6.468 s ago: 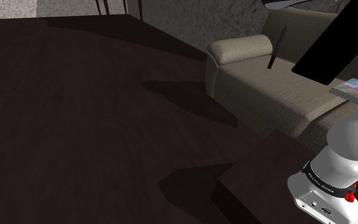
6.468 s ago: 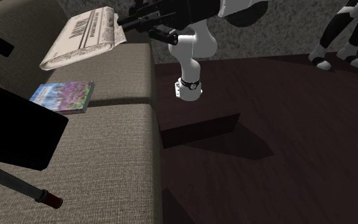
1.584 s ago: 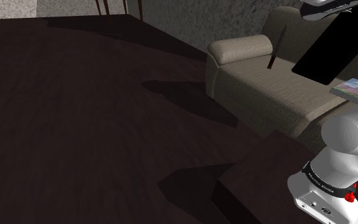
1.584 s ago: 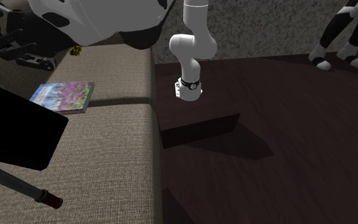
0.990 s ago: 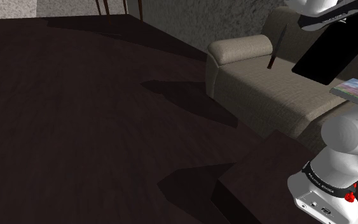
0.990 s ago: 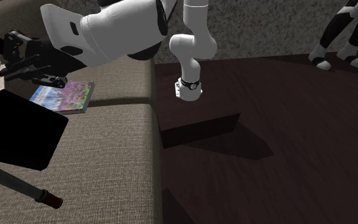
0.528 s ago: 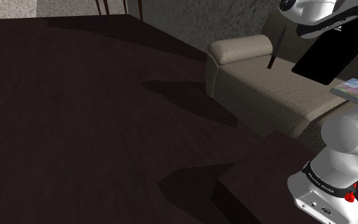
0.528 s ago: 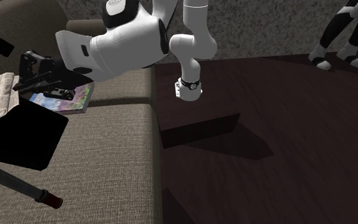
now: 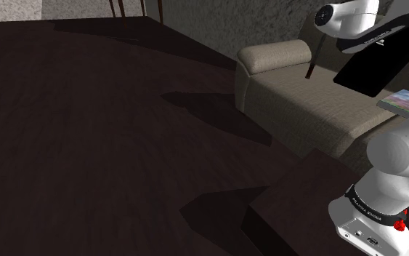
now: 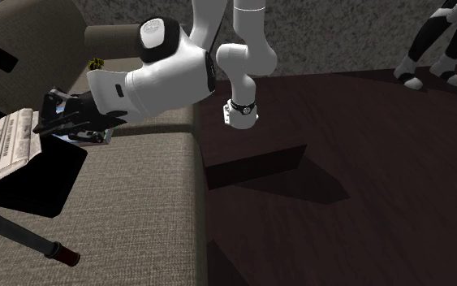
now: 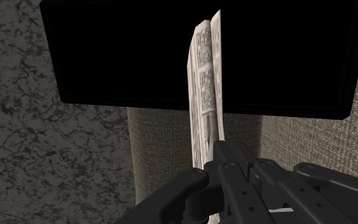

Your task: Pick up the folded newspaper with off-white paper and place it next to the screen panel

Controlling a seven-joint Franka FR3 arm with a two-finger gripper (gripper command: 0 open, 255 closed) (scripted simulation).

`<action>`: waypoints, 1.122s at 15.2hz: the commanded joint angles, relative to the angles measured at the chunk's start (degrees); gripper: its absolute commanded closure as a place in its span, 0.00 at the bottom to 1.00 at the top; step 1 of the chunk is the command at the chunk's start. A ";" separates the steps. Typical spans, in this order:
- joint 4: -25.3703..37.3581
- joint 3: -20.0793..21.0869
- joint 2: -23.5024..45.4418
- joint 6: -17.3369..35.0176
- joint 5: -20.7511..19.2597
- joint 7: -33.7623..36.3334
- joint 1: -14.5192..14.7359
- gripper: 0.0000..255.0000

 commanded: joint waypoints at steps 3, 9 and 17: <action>-1.26 -0.02 1.06 0.05 -1.70 2.95 -0.01 1.00; -2.76 -0.07 3.03 -0.01 -4.19 7.33 -0.01 1.00; -4.24 -0.13 6.14 -0.31 -7.36 13.08 0.05 1.00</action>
